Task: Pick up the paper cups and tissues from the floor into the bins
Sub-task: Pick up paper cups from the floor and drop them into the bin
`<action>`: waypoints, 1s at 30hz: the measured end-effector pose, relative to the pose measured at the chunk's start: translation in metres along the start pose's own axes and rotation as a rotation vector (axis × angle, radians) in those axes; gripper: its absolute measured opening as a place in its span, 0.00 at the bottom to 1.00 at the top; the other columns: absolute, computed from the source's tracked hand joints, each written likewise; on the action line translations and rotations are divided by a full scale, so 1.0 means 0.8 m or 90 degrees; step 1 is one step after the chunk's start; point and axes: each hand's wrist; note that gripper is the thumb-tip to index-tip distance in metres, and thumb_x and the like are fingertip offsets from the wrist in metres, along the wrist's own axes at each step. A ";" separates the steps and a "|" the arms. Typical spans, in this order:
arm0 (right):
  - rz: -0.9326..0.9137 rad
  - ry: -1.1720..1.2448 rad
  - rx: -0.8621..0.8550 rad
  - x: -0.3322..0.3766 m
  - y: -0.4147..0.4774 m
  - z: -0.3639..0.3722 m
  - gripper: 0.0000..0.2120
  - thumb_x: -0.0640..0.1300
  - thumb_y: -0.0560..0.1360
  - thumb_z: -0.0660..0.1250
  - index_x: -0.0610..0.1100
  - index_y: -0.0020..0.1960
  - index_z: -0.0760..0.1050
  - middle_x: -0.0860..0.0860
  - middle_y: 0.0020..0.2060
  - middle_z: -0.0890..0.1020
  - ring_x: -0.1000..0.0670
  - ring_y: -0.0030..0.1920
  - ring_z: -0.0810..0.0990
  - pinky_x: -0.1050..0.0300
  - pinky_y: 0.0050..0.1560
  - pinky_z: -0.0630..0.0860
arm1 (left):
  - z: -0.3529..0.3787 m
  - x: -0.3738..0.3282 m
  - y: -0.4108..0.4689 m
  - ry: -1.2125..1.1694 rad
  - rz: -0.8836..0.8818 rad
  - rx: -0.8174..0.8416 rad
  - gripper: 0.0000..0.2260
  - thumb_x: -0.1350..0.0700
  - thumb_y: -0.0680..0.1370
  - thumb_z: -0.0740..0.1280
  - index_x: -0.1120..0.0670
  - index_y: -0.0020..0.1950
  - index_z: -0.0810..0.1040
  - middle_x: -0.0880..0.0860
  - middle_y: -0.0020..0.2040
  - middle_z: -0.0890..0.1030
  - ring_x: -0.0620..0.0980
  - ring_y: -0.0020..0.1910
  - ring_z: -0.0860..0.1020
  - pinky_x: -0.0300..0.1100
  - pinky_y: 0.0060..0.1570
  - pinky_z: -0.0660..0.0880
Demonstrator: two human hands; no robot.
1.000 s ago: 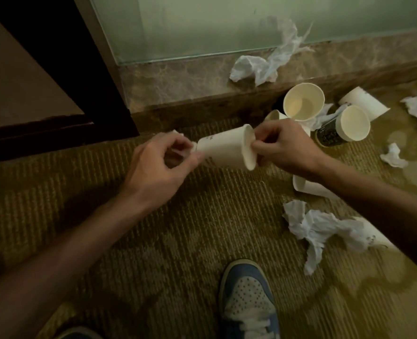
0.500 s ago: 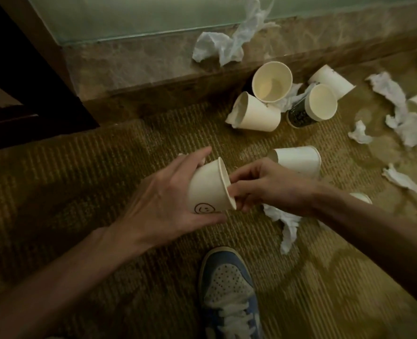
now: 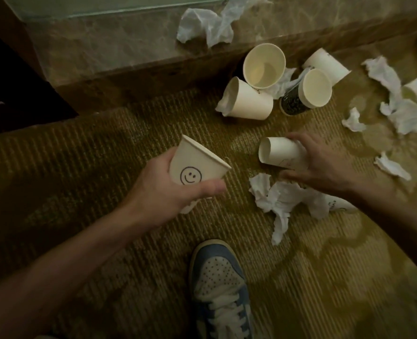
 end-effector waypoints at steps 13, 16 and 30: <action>0.142 0.519 0.045 0.046 -0.004 -0.002 0.26 0.70 0.69 0.60 0.51 0.56 0.71 0.45 0.48 0.83 0.50 0.42 0.85 0.55 0.38 0.80 | -0.003 -0.011 0.018 -0.191 -0.056 -0.005 0.27 0.43 0.59 0.79 0.51 0.55 0.80 0.51 0.47 0.86 0.49 0.45 0.85 0.38 0.37 0.79; 0.130 0.616 0.125 0.076 -0.006 0.004 0.29 0.68 0.72 0.58 0.47 0.60 0.73 0.45 0.46 0.85 0.47 0.43 0.85 0.55 0.39 0.81 | -0.003 -0.019 0.019 -0.234 -0.062 0.026 0.30 0.41 0.58 0.76 0.54 0.57 0.80 0.54 0.48 0.86 0.51 0.45 0.85 0.39 0.36 0.79; -0.016 0.529 0.293 0.127 0.008 0.009 0.24 0.66 0.77 0.56 0.51 0.62 0.74 0.46 0.51 0.83 0.46 0.48 0.84 0.49 0.46 0.82 | -0.028 -0.043 0.030 -0.170 0.027 0.211 0.25 0.45 0.64 0.74 0.50 0.60 0.81 0.53 0.52 0.85 0.50 0.49 0.84 0.39 0.40 0.79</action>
Point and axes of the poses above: each hand's wrist, its own y-axis towards the middle knuckle, its own z-axis out of the palm, x = y × z
